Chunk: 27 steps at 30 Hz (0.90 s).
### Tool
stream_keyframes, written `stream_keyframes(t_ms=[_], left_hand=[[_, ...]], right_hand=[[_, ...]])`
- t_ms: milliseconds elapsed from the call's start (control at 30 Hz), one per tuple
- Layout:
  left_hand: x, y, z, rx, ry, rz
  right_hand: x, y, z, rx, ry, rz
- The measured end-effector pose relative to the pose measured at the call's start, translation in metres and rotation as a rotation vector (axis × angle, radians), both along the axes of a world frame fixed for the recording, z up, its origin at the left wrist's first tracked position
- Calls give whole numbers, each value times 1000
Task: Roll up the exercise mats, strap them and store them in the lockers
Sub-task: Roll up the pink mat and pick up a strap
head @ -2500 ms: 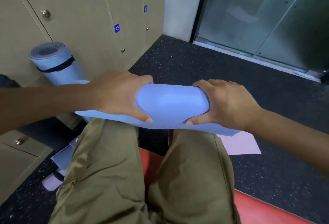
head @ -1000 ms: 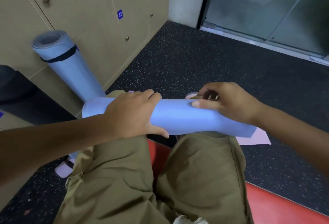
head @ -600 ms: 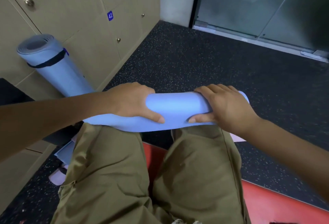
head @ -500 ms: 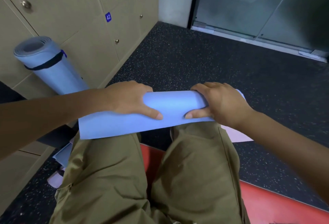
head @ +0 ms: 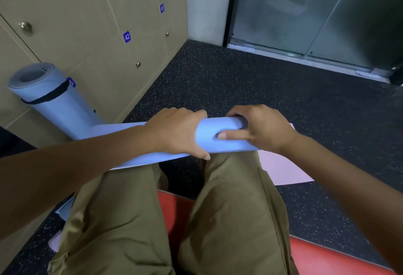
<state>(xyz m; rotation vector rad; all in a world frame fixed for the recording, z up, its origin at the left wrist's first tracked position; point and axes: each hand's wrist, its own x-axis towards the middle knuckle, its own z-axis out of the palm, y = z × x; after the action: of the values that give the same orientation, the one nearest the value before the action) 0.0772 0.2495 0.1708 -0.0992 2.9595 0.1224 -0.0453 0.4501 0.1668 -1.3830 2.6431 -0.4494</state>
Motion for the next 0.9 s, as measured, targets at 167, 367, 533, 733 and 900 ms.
stream_keyframes(t_ms=[167, 367, 533, 733, 900], left_hand=[[-11, -6, 12, 81, 29, 47], [-39, -5, 44, 268, 183, 96], [-43, 1, 50, 624, 320, 140], [-20, 9, 31, 979, 409, 147], [12, 14, 11, 1148, 452, 171]], right_hand=[[-18, 20, 14, -71, 126, -88], [-37, 31, 70, -566, -67, -369], [-36, 25, 117, -892, -241, -350], [-13, 14, 146, -741, -238, -162], [25, -1, 155, -722, -256, 9]])
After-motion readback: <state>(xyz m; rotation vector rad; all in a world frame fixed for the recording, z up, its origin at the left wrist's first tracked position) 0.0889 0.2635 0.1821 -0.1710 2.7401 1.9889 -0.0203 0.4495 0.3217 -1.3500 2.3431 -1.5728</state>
